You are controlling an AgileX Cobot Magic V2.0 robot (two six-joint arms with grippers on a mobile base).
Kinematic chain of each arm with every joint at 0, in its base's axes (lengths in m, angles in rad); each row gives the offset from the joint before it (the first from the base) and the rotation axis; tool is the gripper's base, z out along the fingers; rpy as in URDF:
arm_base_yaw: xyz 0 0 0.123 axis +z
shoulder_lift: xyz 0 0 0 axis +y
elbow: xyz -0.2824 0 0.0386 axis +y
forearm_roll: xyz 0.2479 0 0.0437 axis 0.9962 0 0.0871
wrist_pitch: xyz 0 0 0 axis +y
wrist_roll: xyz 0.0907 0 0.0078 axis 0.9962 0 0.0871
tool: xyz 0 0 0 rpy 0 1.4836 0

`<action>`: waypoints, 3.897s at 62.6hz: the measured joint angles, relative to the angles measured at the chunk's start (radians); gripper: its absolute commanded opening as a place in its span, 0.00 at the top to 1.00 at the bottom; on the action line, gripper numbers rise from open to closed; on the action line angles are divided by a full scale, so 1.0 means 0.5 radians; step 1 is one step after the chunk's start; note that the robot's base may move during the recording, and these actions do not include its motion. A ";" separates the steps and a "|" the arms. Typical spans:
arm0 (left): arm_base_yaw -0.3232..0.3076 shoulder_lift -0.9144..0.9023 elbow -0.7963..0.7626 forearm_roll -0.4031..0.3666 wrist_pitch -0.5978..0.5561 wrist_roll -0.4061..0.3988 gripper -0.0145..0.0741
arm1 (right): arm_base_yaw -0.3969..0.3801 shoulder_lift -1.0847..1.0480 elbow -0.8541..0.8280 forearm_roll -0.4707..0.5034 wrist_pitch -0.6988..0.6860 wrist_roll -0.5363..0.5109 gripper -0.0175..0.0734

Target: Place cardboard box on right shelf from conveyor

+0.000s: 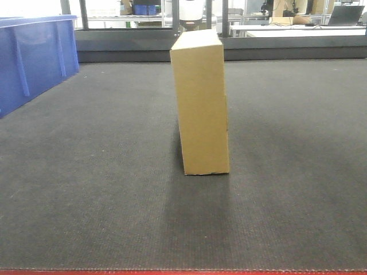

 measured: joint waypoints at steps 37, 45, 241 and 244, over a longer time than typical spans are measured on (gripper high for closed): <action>0.000 0.000 0.000 0.000 0.000 0.000 0.97 | 0.189 0.898 -0.948 -0.475 0.832 0.567 0.14; 0.000 0.000 0.000 0.000 0.000 0.000 0.97 | 0.189 0.940 -0.952 -0.501 0.836 0.612 0.14; 0.000 0.000 0.000 0.000 0.000 0.000 0.97 | -0.488 -2.259 1.531 -0.376 -0.430 -0.025 0.56; 0.000 0.000 0.000 0.000 0.000 0.000 0.97 | -0.488 -2.259 1.531 -0.376 -0.430 -0.025 0.56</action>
